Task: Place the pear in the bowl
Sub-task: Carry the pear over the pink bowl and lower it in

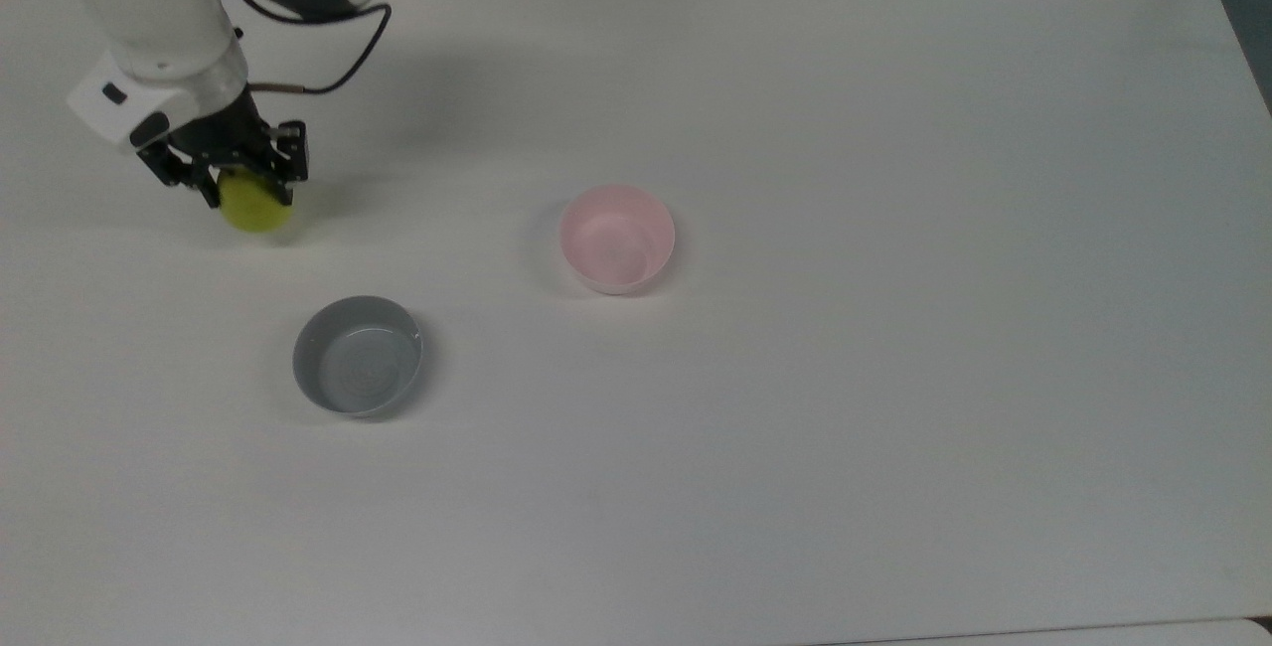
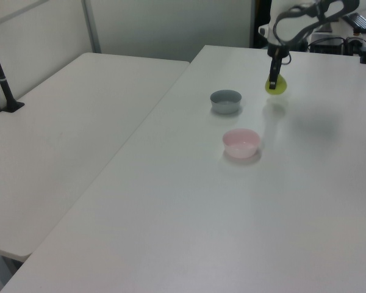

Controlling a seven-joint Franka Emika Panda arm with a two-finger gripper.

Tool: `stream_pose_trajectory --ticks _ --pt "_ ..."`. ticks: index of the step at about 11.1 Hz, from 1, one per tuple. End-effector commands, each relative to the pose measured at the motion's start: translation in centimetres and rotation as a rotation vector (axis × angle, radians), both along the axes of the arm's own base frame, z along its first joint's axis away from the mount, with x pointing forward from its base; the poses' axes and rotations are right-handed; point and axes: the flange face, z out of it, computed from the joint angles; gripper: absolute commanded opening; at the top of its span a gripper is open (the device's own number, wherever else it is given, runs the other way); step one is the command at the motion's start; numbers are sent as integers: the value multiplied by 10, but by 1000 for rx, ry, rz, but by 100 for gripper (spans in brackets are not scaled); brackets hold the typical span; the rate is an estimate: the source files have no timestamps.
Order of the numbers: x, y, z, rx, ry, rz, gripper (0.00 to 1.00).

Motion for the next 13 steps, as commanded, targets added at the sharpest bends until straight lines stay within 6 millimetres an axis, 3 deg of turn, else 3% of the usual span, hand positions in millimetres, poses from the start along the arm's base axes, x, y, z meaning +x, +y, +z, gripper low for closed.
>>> stream_pose_trajectory --ticks 1,3,6,8,10,13 --pt "-11 45 77 35 29 38 0" --pt "-7 98 124 43 52 72 0" --pt "-15 181 159 64 52 49 0" --pt "-12 226 158 74 42 4 0" --pt "-9 246 146 88 36 -16 0" --pt "3 292 103 110 -50 -57 0"
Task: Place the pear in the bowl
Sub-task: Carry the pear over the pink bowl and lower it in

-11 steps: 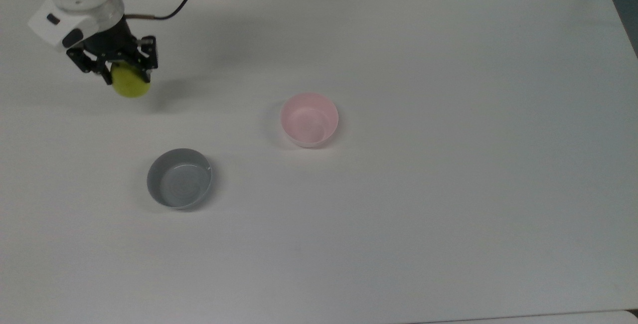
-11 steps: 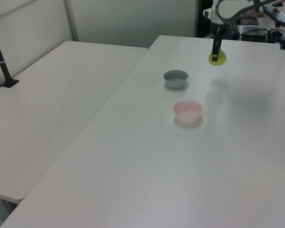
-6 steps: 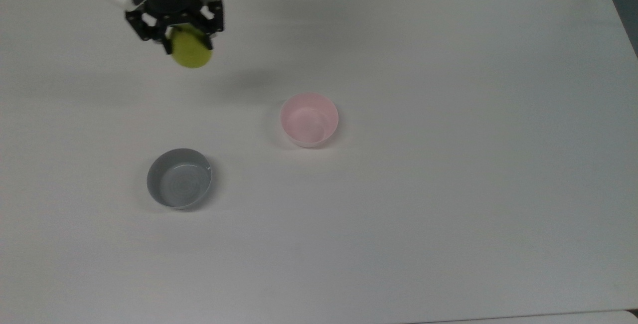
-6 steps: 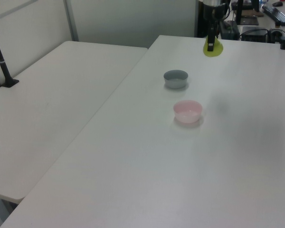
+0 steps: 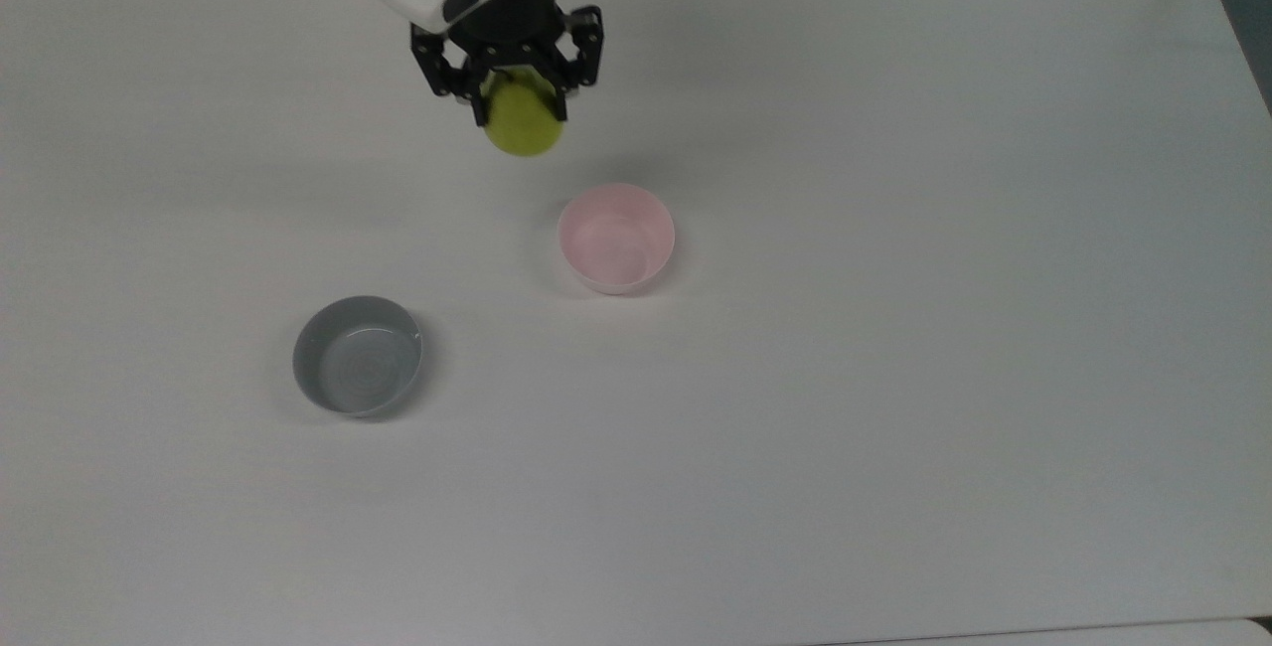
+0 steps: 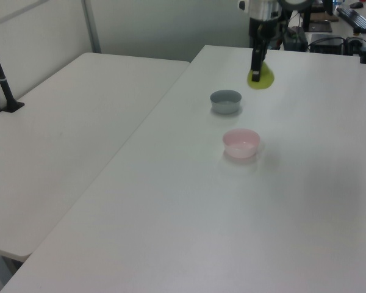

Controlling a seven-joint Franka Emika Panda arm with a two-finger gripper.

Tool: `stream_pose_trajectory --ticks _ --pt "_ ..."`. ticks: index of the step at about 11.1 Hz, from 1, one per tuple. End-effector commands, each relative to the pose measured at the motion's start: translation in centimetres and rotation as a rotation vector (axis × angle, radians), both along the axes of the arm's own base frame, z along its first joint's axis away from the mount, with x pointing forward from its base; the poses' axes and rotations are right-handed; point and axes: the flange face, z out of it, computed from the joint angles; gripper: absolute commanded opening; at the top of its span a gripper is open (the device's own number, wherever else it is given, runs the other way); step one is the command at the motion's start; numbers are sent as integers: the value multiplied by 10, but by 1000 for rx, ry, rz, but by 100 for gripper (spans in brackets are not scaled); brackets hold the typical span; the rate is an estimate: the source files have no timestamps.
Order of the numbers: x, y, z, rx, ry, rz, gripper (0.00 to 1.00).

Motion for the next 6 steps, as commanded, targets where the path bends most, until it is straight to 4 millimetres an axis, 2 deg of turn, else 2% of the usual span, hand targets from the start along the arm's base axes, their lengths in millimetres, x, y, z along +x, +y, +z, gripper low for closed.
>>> stream_pose_trajectory --ticks 1,3,6 --pt "7 44 -53 28 -52 -41 0" --pt "18 64 -89 36 -60 -47 0" --pt "25 81 -127 38 -46 -28 0"
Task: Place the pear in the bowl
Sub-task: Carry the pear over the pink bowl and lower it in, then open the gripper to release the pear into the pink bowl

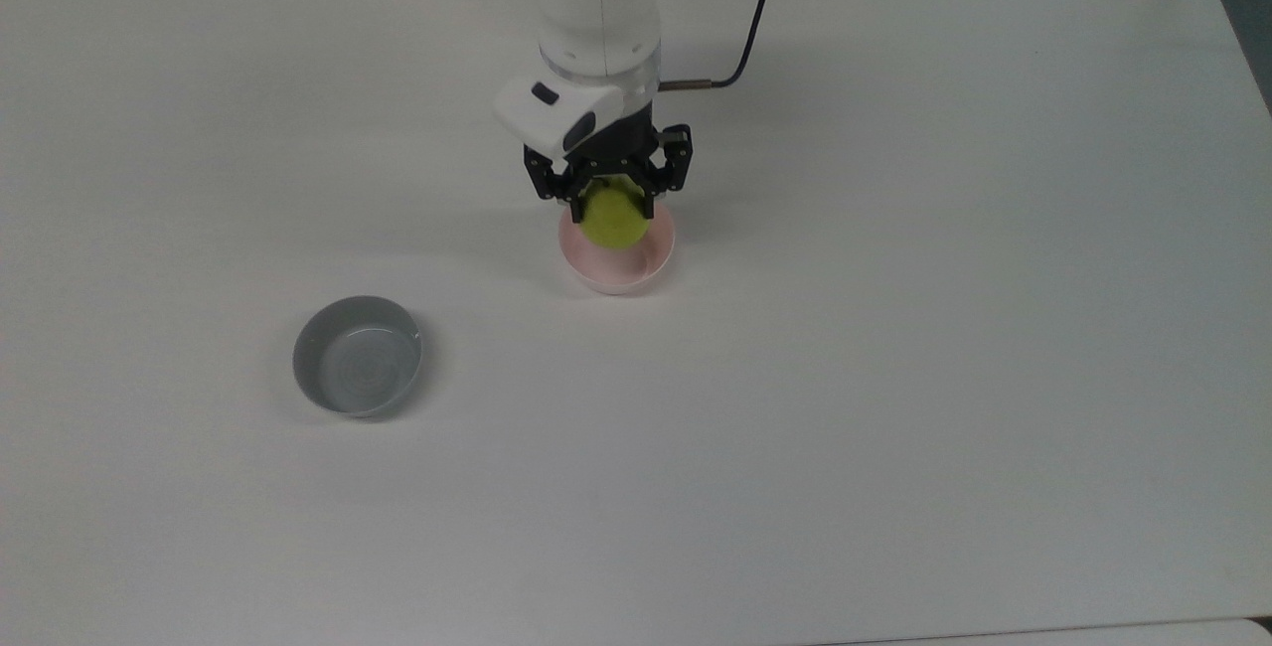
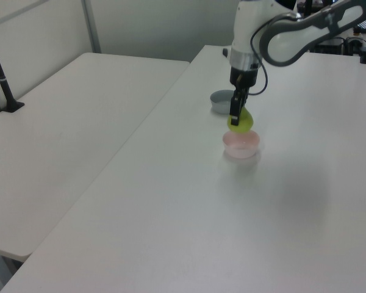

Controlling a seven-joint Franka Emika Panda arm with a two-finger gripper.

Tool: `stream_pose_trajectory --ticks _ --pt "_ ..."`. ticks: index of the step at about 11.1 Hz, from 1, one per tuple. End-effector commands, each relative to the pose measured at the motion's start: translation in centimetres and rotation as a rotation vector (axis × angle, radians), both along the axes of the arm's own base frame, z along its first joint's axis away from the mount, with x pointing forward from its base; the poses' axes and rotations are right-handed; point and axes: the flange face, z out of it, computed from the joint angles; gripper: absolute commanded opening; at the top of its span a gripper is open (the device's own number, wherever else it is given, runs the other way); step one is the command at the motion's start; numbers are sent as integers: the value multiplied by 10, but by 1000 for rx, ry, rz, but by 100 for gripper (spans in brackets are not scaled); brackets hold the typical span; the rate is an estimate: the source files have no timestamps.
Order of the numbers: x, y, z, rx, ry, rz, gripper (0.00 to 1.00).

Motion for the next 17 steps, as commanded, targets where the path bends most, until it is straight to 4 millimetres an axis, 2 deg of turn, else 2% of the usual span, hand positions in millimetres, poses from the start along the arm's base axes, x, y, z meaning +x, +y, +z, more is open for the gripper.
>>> stream_pose_trajectory --ticks 1,6,7,8,9,10,11,14,17 --pt "2 19 -30 -11 -18 -5 0" --pt "1 21 -53 -59 -12 10 0" --pt "1 19 -52 -72 -10 16 4" --pt "-1 19 -54 -79 -2 21 18" --pt "-1 18 -54 -83 -3 23 39" --pt "-1 14 -54 -83 1 15 76" --pt "-1 14 -53 -83 1 4 100" --pt "-3 13 -39 -85 -1 -33 100" --pt "-9 6 12 -100 0 -51 100"
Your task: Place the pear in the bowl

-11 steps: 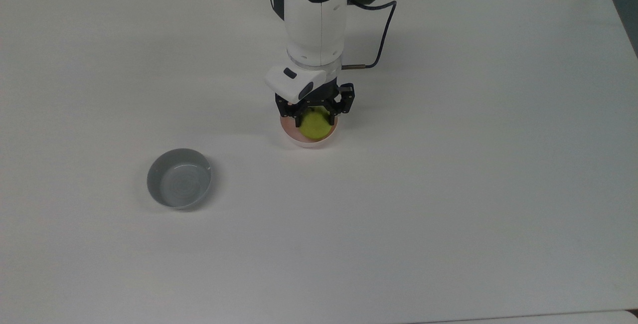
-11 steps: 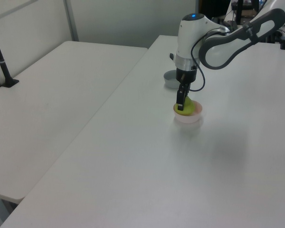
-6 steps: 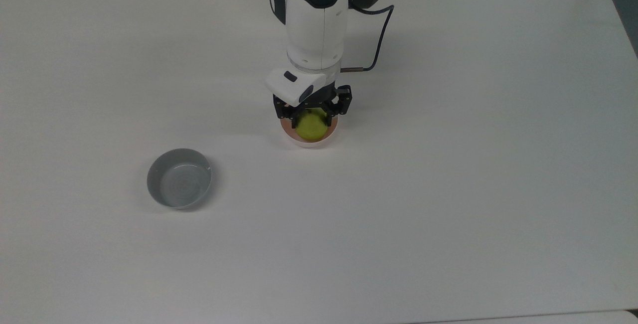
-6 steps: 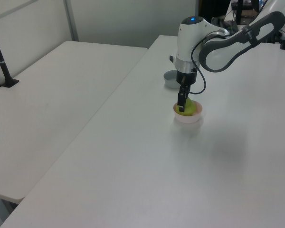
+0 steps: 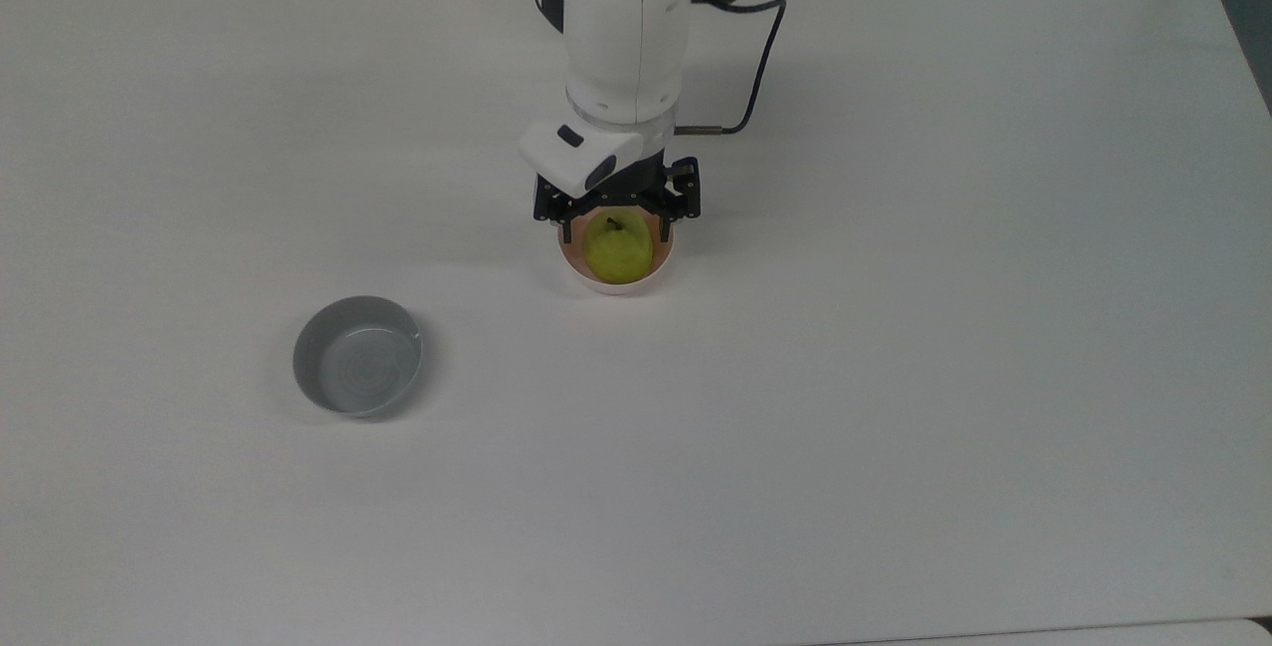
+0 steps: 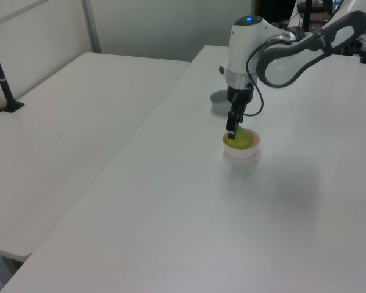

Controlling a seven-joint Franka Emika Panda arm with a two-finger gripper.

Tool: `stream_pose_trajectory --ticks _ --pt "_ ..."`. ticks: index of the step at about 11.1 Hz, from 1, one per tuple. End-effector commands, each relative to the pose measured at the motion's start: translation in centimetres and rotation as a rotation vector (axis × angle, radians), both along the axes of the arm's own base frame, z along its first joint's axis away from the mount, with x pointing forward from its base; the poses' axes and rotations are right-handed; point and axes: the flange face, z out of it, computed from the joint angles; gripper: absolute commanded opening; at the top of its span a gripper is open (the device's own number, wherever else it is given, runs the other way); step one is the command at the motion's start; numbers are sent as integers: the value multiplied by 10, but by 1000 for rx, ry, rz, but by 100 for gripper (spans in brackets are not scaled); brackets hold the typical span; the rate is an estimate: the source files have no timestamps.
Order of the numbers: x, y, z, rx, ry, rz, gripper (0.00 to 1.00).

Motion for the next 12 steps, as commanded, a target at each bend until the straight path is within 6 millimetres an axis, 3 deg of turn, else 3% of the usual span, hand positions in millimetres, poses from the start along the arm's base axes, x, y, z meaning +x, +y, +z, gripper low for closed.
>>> stream_pose_trajectory --ticks 1,5,8,10,12 --pt "-13 -16 66 -44 19 -47 100" --pt "-31 -64 141 -57 -7 -120 100" --pt "-56 -92 193 -52 42 -187 100" --pt "-69 -116 218 4 71 -144 100" --pt "-75 -152 227 107 56 -89 100"
